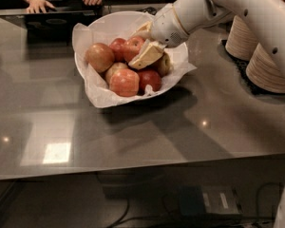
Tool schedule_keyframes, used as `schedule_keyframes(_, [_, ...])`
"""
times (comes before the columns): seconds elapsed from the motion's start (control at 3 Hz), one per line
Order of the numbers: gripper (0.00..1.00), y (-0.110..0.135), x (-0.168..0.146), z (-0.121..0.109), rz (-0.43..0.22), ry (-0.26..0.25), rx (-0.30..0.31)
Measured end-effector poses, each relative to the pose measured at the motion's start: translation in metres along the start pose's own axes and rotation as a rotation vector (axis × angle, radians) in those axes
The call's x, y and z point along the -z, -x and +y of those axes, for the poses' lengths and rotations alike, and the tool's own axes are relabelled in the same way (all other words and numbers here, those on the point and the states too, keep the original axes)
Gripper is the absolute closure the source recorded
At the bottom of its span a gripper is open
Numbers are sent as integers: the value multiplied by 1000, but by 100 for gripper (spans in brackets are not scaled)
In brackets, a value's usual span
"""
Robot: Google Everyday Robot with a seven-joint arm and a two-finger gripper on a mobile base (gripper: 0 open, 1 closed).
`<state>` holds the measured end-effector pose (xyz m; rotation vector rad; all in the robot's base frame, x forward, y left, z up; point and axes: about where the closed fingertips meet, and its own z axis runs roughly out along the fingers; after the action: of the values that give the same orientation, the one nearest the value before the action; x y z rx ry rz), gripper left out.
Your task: Pick apple from white bowl
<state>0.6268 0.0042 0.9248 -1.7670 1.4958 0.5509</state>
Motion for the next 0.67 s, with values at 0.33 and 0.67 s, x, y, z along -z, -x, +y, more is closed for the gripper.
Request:
schedule_keyframes(0.33, [100, 17, 38, 0, -51, -65, 28])
schedule_keyframes(0.67, [100, 35, 81, 5, -124, -132, 60])
